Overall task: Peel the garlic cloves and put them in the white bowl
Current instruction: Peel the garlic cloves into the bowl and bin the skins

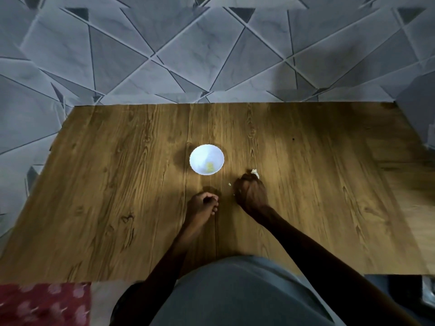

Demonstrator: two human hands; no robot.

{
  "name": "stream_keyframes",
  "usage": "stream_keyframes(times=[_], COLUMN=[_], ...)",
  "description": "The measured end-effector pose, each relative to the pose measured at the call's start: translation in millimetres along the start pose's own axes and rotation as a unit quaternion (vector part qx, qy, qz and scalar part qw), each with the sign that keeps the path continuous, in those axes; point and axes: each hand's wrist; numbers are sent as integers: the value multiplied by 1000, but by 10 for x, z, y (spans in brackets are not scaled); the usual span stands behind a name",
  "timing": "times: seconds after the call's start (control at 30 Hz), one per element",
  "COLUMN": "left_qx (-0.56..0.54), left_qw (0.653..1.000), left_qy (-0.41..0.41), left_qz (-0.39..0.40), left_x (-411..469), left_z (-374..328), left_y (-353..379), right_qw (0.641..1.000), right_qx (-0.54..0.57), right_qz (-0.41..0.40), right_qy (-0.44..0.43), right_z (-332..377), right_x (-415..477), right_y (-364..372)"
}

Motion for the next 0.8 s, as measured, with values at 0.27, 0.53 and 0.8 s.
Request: stream_keyframes(times=[0.27, 0.53, 0.8], left_qx=[-7, -23, -15], left_qw=[1000, 1000, 1000], left_qy=[9, 3, 9], left_qz=[-9, 4, 25], left_x=[18, 56, 47], left_z=[-2, 34, 50], left_y=[5, 33, 59], right_qw=[997, 998, 994], right_qx=[25, 53, -7], right_qz=[-23, 10, 47], right_qy=[67, 43, -97], right_z=[-5, -199, -159], right_x=[166, -31, -115], right_y=[-10, -40, -51])
Point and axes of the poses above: each hand's wrist, its own x-axis towards the middle knuckle, its own y-axis out of the palm, z = x × y, and after that the axes turned 13 degrees about -y, right-handed
